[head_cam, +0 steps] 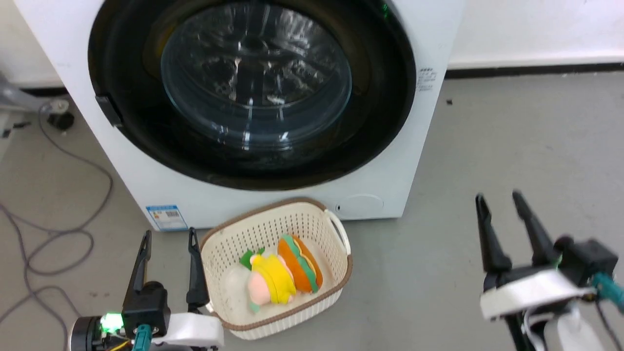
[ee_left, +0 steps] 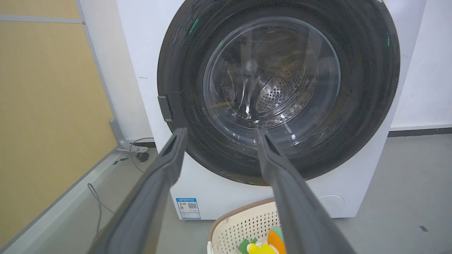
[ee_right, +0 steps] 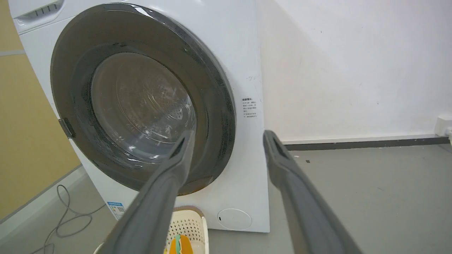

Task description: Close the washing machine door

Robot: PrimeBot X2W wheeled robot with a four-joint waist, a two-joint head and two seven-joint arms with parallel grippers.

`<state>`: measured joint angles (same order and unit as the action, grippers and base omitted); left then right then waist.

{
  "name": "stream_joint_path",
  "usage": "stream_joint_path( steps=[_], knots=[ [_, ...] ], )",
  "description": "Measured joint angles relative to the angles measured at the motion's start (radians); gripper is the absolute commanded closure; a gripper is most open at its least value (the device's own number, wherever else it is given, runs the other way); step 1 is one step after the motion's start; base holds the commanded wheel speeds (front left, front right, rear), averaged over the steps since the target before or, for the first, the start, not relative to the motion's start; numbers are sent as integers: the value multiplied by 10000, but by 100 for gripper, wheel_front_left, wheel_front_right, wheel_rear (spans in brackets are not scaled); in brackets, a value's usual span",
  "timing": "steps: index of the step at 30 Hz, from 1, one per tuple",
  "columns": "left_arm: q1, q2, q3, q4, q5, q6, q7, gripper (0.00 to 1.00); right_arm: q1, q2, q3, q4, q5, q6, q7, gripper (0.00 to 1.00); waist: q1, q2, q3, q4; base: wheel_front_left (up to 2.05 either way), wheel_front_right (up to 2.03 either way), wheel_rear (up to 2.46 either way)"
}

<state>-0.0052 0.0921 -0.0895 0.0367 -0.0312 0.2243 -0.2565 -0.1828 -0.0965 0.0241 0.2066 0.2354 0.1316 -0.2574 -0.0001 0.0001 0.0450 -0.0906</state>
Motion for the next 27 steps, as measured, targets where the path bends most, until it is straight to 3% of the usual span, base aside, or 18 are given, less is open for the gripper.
stream_joint_path(
  steps=[13,14,27],
  knots=[
    [601,0,209,82,17,10,0,0,1396,382,-288,-399,75,0,0,0,0,0,-621,108,0,0,0],
    [611,0,211,88,19,0,2,100,1397,387,-291,-401,75,0,2,100,0,0,-628,118,0,0,0],
    [609,-36,213,79,15,-138,186,100,1382,385,-278,-449,4,0,182,100,0,0,-618,180,0,0,0]
  ],
)
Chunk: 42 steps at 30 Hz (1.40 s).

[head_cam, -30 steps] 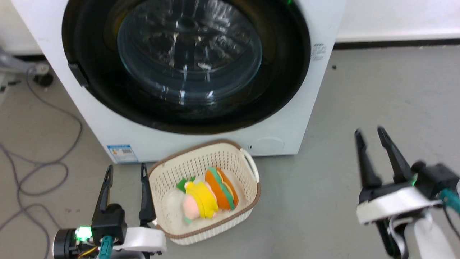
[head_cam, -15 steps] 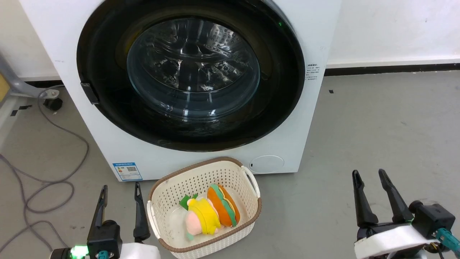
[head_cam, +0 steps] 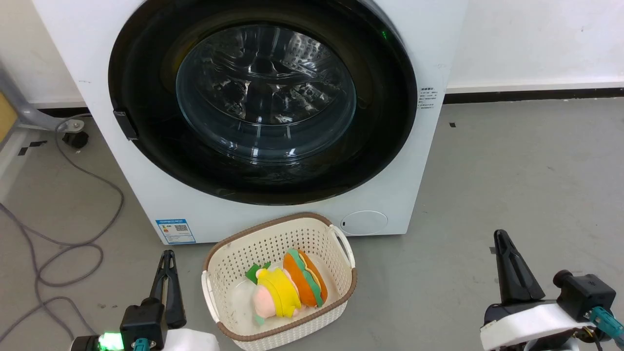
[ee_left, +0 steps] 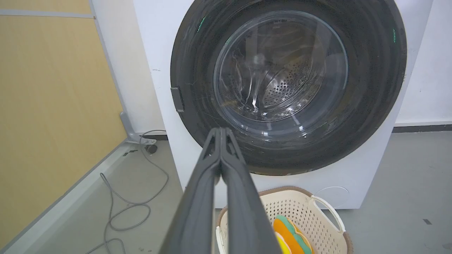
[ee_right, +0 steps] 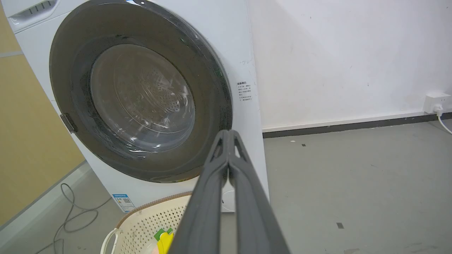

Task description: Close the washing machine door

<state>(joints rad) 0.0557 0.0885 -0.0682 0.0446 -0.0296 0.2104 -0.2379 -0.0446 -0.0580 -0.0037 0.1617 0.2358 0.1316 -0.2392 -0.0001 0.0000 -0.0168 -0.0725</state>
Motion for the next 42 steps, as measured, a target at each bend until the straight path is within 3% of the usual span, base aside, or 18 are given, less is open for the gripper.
stream_joint_path(
  steps=[42],
  knots=[
    [-120,-127,236,-146,31,-748,878,100,17,0,10,-575,-871,0,888,100,1,0,63,274,0,0,0]
  ],
)
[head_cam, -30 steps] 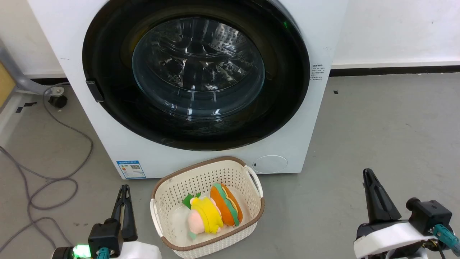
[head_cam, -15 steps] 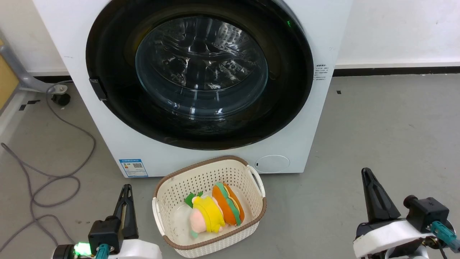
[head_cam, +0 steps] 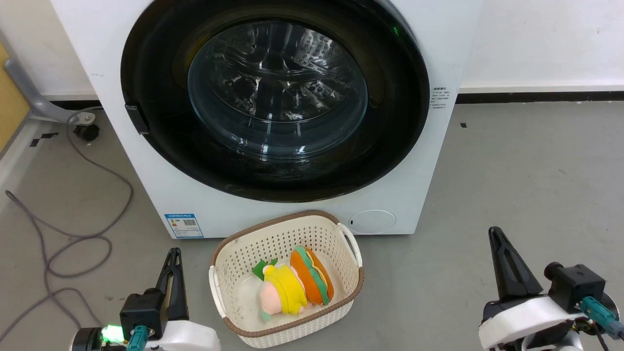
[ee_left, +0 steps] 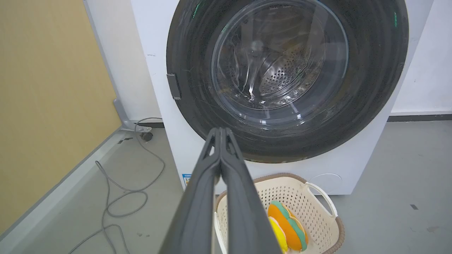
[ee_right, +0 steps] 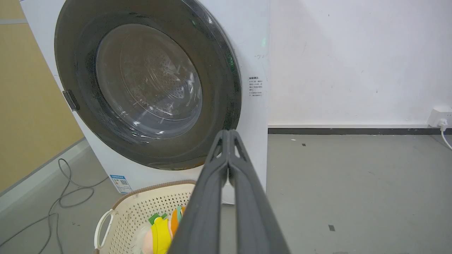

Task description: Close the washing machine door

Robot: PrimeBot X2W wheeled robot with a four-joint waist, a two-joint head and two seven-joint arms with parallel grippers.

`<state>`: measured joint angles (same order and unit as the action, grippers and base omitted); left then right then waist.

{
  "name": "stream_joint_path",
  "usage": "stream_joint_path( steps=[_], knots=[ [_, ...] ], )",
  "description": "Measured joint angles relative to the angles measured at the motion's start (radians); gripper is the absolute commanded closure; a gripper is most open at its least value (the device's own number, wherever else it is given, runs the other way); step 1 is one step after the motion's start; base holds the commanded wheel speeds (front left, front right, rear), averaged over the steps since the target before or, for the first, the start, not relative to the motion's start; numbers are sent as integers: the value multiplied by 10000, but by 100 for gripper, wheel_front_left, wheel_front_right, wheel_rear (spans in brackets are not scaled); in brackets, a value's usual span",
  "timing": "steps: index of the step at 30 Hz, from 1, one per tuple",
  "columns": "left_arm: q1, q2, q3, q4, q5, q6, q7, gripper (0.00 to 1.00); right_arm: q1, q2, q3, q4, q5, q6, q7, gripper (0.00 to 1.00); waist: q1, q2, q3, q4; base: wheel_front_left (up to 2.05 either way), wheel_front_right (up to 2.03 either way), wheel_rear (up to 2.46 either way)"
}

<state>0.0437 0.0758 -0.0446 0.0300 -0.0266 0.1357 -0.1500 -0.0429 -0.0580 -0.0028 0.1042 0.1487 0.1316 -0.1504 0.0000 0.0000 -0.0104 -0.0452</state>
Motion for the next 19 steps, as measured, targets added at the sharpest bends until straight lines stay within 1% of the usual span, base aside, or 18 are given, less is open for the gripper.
stream_joint_path(
  steps=[19],
  knots=[
    [-55,-52,111,-67,71,-349,370,100,115,0,2,-253,-324,0,397,100,0,0,27,118,0,0,0]
  ],
)
